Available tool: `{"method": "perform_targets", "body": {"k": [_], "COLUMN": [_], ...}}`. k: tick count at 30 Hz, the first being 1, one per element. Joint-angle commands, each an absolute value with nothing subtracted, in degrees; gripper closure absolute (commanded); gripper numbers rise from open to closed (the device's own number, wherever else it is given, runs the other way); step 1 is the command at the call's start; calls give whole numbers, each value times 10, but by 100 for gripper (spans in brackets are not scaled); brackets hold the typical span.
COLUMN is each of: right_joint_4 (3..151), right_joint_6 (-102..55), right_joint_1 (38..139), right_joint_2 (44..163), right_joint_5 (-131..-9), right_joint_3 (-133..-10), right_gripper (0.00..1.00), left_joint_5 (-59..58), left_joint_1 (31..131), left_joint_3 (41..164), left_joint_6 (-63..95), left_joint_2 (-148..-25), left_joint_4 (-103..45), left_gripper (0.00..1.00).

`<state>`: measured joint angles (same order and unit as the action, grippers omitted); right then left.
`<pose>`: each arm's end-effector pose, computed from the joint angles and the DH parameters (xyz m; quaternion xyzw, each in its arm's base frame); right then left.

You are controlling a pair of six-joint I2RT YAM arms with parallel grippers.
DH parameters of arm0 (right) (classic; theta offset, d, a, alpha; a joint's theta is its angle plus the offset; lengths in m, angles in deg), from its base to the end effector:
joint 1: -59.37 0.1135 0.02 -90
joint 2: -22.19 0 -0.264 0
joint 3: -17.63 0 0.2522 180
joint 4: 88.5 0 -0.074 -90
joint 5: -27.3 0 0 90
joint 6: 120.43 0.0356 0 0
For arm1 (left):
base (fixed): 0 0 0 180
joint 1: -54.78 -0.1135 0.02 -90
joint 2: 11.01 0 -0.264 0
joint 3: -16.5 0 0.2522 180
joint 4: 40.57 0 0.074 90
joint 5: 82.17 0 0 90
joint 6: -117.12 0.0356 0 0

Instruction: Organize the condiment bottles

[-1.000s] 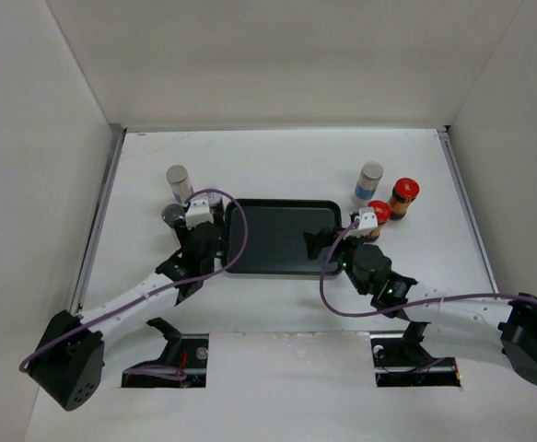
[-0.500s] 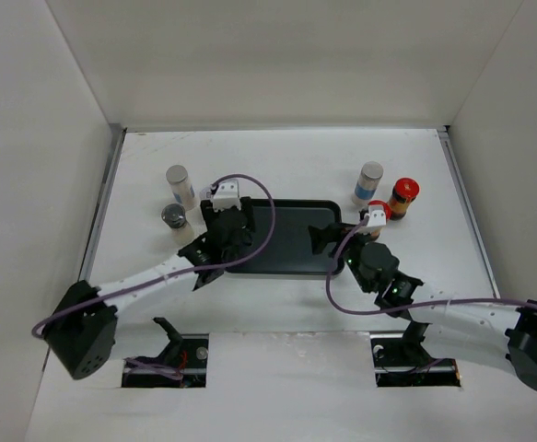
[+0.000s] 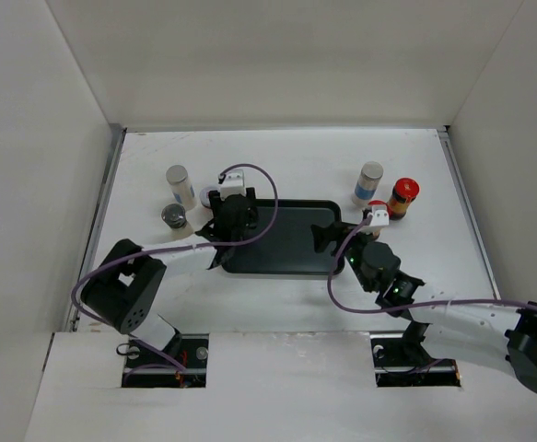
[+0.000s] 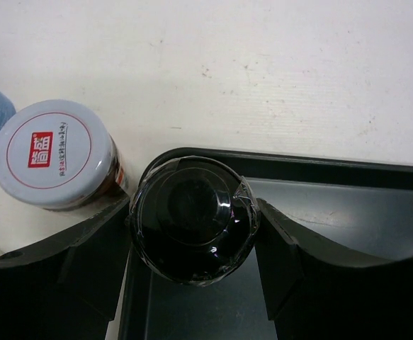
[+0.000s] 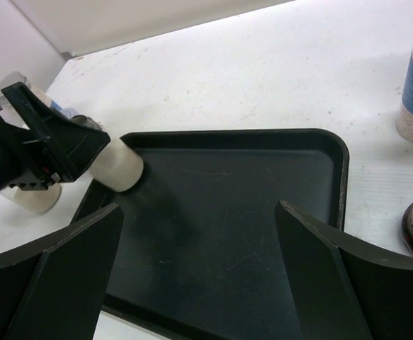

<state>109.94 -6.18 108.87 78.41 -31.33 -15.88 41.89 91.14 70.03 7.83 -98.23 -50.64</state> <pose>0.1505 0.1476 0.2278 0.0252 0.7288 0.2345 0.6428 0.2630 -0.1688 0.1958 -0.0398 0.8151 -0.0276 0.5773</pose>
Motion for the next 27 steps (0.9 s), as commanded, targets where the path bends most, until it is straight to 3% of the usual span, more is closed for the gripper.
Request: {"method": "perform_targets", "body": {"k": [1, 4, 10, 13, 17, 20, 27], "right_joint_4": [1132, 1132, 1132, 1132, 1130, 1129, 1131], "right_joint_6": [-54, -55, -55, -52, -52, -49, -44], "right_joint_1": [1085, 1085, 1085, 1084, 1085, 1084, 1084], "right_joint_2": [787, 790, 780, 774, 772, 771, 788], "right_joint_5": [-316, -320, -321, -321, -321, -321, -336], "right_joint_3": [-158, -161, -159, -155, -156, -154, -159], "right_gripper": [5, 5, 5, 5, 4, 4, 3], "left_joint_5": [412, 416, 420, 431, 454, 501, 527], "left_joint_1": [908, 910, 914, 923, 938, 948, 889], "left_joint_3": [710, 705, 709, 704, 674, 633, 593], "left_joint_6": [81, 85, 88, 88, 93, 87, -27], "left_joint_2": [-982, -994, -996, -964, -874, -770, -562], "left_joint_4": [-609, -629, -632, -626, -618, -568, -270], "left_gripper": [53, 49, 15, 8, 4, 9, 9]}}
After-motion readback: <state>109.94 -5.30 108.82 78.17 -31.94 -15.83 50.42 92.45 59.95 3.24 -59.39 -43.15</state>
